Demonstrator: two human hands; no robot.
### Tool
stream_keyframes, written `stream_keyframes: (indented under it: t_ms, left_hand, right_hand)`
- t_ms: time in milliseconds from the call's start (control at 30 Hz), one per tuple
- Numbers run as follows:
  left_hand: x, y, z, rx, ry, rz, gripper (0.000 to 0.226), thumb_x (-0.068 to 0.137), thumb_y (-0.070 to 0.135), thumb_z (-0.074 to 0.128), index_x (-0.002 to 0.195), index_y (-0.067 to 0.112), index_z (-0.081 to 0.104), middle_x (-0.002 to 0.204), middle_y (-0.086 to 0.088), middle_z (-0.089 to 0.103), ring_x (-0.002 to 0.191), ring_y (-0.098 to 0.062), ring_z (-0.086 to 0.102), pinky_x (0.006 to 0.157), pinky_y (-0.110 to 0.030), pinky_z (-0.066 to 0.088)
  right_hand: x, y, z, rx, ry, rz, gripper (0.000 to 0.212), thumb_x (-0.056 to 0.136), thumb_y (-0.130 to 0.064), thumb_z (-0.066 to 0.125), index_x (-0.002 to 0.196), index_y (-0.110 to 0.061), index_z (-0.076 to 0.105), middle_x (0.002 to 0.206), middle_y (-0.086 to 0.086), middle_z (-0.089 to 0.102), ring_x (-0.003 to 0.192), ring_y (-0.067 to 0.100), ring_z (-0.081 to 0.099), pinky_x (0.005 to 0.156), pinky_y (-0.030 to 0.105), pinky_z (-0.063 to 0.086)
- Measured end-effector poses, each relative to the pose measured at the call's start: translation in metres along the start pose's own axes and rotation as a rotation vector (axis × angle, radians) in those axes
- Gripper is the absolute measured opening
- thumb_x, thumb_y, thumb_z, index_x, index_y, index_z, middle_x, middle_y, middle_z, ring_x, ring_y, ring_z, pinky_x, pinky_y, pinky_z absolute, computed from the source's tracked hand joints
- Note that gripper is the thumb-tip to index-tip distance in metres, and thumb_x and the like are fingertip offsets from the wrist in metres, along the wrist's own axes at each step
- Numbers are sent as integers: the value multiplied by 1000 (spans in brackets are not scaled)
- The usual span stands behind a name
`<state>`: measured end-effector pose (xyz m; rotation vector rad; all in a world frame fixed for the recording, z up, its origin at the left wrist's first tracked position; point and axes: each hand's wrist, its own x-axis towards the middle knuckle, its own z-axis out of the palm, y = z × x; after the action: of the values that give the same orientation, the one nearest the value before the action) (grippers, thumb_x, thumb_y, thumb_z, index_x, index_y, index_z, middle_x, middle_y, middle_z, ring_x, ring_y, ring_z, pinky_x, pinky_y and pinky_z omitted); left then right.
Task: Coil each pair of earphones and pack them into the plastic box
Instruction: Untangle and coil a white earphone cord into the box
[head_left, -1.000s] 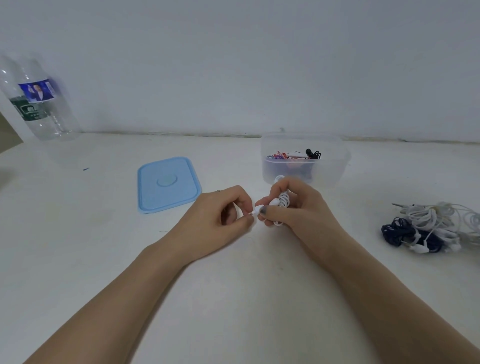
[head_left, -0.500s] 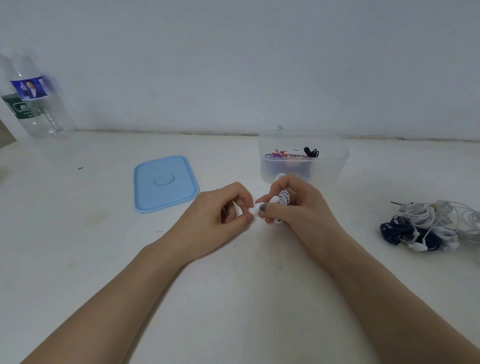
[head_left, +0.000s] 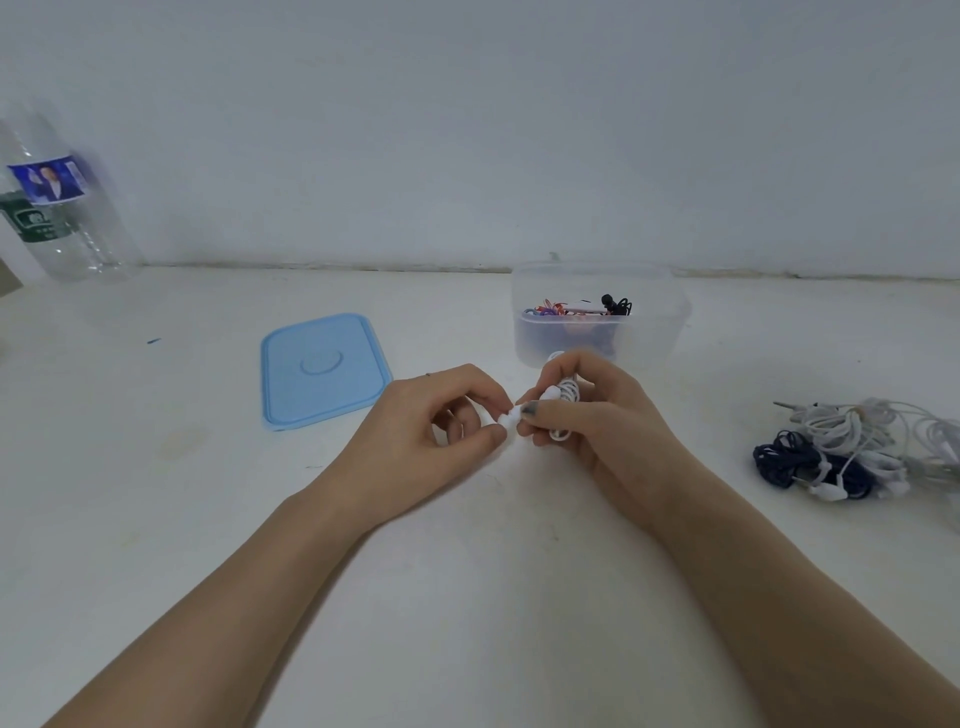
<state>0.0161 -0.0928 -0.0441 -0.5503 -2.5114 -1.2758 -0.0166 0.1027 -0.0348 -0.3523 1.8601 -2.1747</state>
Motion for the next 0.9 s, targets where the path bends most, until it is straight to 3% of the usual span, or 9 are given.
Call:
stream_keyframes:
  t_ms: [267, 733, 900]
  left_hand:
    - [0, 2, 1, -22, 5, 20, 18, 86, 3, 76, 94, 19, 72, 73, 19, 63, 68, -11, 62, 72, -23, 51]
    - [0, 2, 2, -96, -6, 8, 7, 83, 19, 75, 89, 21, 71, 78, 1, 68, 78, -15, 66, 81, -30, 53]
    - [1, 4, 2, -103, -24, 27, 15, 84, 4, 76, 91, 17, 71, 82, 6, 68, 78, -12, 65, 81, -23, 51]
  right_hand:
    - [1, -1, -1, 31, -24, 23, 24, 80, 14, 67, 81, -9, 58, 77, 13, 67, 66, 22, 65, 59, 25, 50]
    - [4, 0, -5, 59, -83, 49, 23, 82, 16, 61, 82, -7, 57, 74, 10, 66, 63, 20, 62, 57, 24, 48]
    - [5, 2, -6, 77, -105, 53, 19, 70, 2, 68, 83, -7, 58, 75, 10, 65, 63, 20, 63, 57, 23, 49]
